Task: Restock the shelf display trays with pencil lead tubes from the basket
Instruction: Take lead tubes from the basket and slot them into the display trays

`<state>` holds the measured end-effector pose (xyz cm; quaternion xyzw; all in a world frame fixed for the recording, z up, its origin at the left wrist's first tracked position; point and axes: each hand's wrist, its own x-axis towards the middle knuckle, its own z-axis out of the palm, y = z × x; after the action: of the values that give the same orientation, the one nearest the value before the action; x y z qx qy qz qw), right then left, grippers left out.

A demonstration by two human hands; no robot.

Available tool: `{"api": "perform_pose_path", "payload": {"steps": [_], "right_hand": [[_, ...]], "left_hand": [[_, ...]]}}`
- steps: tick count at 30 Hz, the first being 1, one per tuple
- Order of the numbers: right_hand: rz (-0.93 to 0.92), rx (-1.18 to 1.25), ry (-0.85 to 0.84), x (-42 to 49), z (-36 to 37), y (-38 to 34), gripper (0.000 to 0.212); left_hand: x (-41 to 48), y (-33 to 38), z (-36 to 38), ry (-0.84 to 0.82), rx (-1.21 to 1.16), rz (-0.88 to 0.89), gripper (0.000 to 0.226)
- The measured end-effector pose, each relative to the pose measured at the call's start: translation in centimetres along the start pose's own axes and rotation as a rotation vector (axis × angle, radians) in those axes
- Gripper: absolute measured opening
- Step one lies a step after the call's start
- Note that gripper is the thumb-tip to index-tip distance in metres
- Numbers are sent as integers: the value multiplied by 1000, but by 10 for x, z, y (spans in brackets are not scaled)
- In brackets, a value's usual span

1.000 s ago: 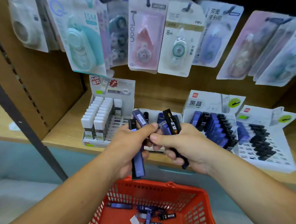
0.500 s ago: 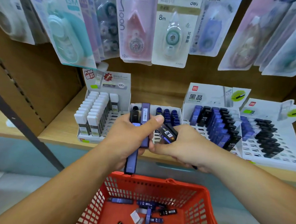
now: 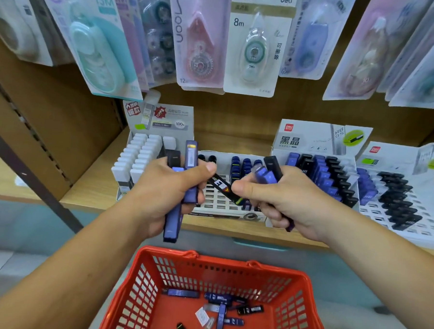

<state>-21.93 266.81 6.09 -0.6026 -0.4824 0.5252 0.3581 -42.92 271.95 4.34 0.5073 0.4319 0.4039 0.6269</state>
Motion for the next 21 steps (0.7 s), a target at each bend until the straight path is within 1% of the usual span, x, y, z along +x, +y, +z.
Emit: {"api": "perform_pose_path", "payload": {"steps": [2,3,6,9,12,15,18,21], "right_hand": [[-20,-31,-15,-2,4,-2,33],[-21,-59,-24,-3,7,-2,29],[-31,-77,-1,-1,14,-1,28],[-38,77,119,5,14,1,26],[-54,182,160,8,17,2,27],[-119,172,208,12,21,-3,24],[-176,79,278,17,19,-12,17],[-183,21,279,22,22,-13,16]], "left_hand": [[-3,-2,4,-50,18,4,18],[-3,-3,8,-60,16,8,18],[-4,-9,13,-11,-55,13,15],[-7,-18,14,12,-36,-28,14],[-11,-24,14,-9,3,-62,15],[-11,-24,7,-2,3,-75,19],[-10,-25,-2,3,16,-84,22],[-8,-30,-9,28,10,-108,20]]}}
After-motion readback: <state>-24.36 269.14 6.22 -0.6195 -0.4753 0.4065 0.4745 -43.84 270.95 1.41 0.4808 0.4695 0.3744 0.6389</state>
